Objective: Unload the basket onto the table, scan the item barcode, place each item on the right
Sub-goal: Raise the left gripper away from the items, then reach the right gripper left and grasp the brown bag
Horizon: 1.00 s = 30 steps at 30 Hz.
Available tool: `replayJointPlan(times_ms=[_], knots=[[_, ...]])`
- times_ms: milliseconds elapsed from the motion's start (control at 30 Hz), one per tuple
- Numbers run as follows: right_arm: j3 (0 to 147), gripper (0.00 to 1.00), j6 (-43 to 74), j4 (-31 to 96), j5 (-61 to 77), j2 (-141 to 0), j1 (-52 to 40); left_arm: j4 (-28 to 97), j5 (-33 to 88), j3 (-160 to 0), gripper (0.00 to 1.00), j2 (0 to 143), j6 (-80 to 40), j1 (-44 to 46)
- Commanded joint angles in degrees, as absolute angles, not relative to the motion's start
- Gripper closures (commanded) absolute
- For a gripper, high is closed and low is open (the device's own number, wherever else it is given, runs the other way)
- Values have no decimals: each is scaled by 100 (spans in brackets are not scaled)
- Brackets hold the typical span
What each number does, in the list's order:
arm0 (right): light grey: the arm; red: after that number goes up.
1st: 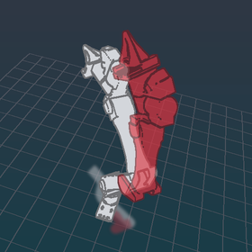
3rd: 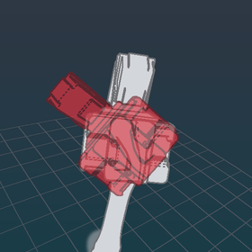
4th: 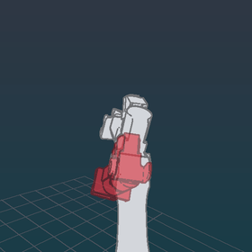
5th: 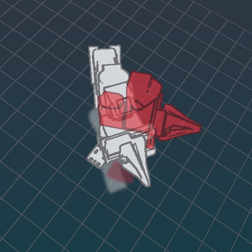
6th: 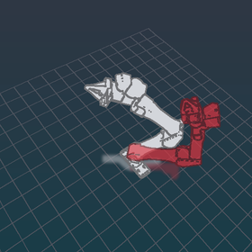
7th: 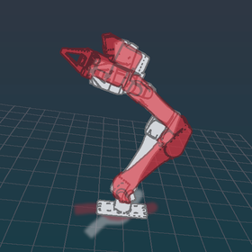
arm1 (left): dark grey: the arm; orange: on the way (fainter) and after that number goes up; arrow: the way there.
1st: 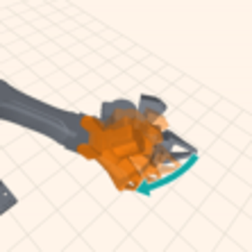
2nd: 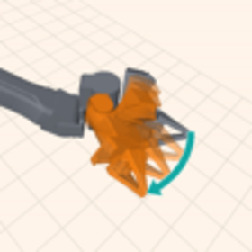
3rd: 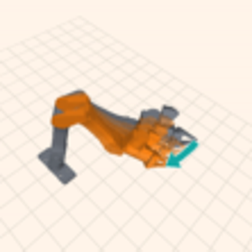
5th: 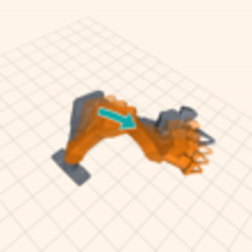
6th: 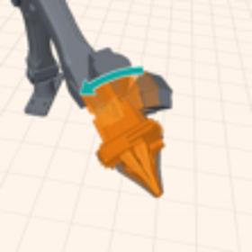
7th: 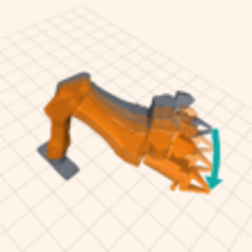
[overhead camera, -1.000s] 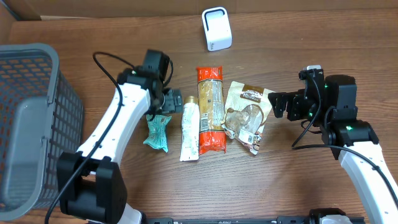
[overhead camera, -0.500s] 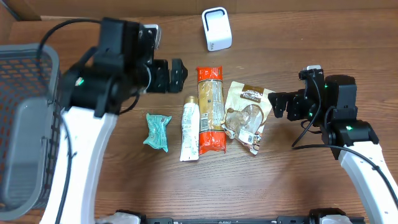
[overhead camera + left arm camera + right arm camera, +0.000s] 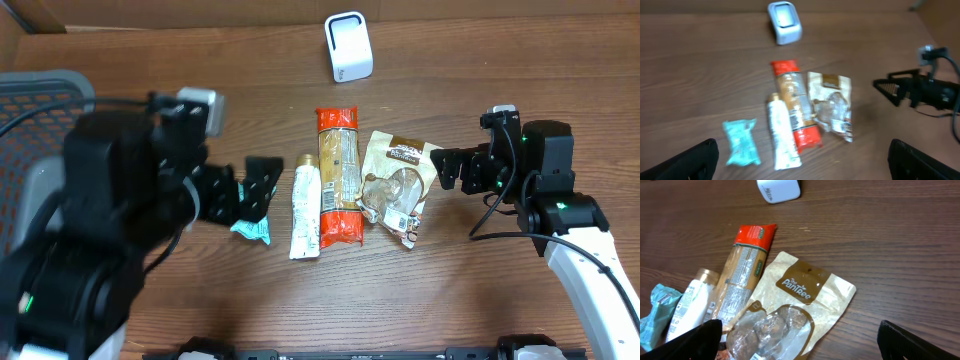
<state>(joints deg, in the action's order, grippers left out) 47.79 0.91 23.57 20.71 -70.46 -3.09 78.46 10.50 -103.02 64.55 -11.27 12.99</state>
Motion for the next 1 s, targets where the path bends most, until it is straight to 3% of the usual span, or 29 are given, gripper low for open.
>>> replayJointPlan(times_ms=[0,200,467,733,967], knots=[[4915,0,209,2366,2386,-7070,-338,8040,-8,-10390,0,6141,-1776,1271],[4915,0,613,2808,2521,-7076,-261,8438,-508,-10388,0,5940,-1933,1271],[4915,12,705,3684,3959,-7290,582,8442,-493,-10388,0,6023,-1933,1271],[4915,23,510,3785,4794,-8486,775,8442,-489,-10388,0,6086,-1931,1273],[4912,24,416,3406,4963,-9419,744,8447,-489,-10388,0,6112,-1931,1271]])
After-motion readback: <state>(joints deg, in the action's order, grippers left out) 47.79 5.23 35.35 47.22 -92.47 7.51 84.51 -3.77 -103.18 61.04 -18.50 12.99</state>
